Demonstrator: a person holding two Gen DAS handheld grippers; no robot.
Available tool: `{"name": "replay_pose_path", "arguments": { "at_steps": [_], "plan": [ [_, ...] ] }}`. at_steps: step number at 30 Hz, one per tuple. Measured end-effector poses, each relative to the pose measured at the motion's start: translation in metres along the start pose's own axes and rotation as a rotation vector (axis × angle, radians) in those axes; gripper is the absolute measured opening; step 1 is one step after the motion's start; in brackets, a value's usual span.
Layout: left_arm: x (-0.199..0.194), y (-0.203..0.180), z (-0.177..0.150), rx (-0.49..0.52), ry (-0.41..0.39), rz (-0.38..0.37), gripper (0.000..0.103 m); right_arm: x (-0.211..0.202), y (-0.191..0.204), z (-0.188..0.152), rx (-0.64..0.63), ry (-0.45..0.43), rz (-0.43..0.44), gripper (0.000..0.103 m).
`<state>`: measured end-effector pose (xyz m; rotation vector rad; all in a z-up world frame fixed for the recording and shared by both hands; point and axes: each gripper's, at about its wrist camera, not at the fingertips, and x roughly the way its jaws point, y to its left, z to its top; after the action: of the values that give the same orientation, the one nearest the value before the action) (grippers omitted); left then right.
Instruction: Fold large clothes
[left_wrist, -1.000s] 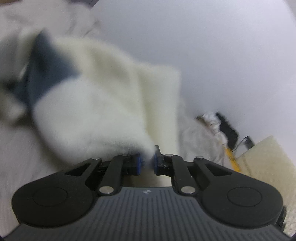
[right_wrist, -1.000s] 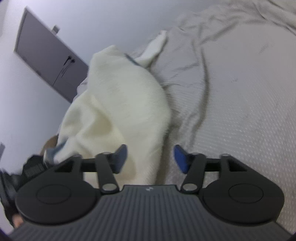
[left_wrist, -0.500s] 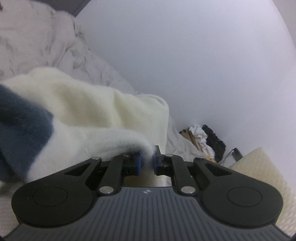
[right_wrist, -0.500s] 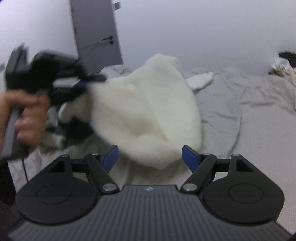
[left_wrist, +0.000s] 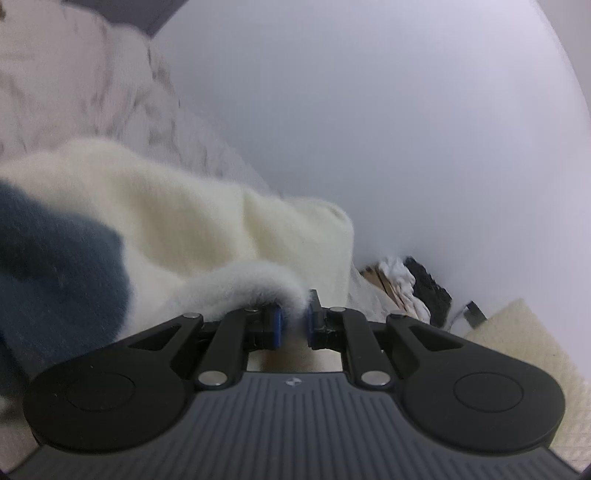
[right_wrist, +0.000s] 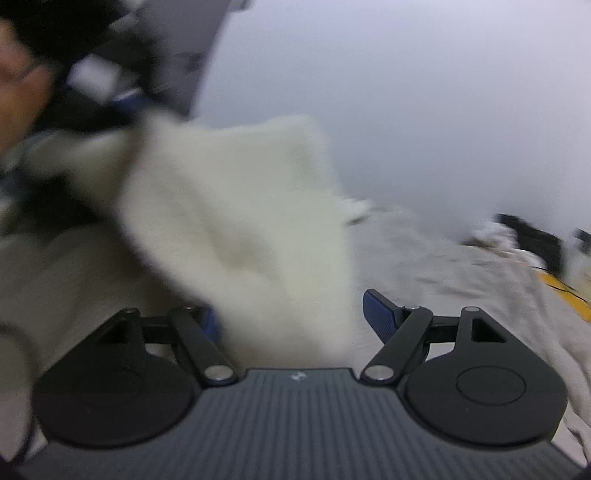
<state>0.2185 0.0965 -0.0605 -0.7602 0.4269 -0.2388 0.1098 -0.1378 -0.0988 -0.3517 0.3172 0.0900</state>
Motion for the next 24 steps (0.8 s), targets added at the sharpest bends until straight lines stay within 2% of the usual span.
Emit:
{"name": "replay_pose_path", "arguments": {
  "at_steps": [2, 4, 8, 11, 12, 14, 15, 16, 18, 21, 24],
  "plan": [
    [-0.001, 0.002, 0.001, -0.030, -0.007, -0.025, 0.012, 0.004, -0.017, 0.009, 0.088, -0.020, -0.080, 0.077],
    [-0.006, -0.001, 0.003, -0.024, -0.024, -0.037, 0.012, 0.010, -0.041, 0.020, 0.244, -0.017, -0.110, 0.076],
    [-0.020, -0.006, 0.011, -0.037, -0.074, -0.066, 0.012, 0.017, -0.067, 0.030, 0.466, 0.015, -0.079, 0.076],
    [-0.029, -0.007, 0.017, -0.031, -0.114, -0.074, 0.012, 0.024, -0.069, 0.022, 0.501, 0.077, -0.060, 0.075],
    [-0.030, -0.007, 0.019, -0.038, -0.113, -0.075, 0.012, 0.029, -0.071, 0.016, 0.523, 0.125, -0.037, 0.075],
    [-0.030, -0.006, 0.018, -0.033, -0.103, -0.066, 0.012, 0.041, -0.067, 0.004, 0.584, 0.208, 0.033, 0.063],
    [-0.029, -0.006, 0.016, -0.024, -0.101, -0.055, 0.012, 0.045, -0.066, -0.001, 0.608, 0.235, 0.063, 0.054],
    [-0.028, -0.006, 0.014, -0.014, -0.097, -0.043, 0.012, 0.044, -0.064, -0.002, 0.615, 0.236, 0.078, 0.041],
    [-0.027, -0.006, 0.013, 0.020, -0.080, -0.013, 0.012, 0.037, -0.059, 0.006, 0.591, 0.197, 0.103, 0.022],
    [-0.025, 0.006, 0.018, 0.005, -0.043, 0.020, 0.013, 0.027, -0.060, 0.023, 0.531, 0.134, 0.128, 0.019],
    [-0.025, 0.018, 0.022, -0.025, 0.009, 0.020, 0.014, 0.025, -0.074, 0.028, 0.587, 0.101, 0.210, 0.018]
  ]
}}
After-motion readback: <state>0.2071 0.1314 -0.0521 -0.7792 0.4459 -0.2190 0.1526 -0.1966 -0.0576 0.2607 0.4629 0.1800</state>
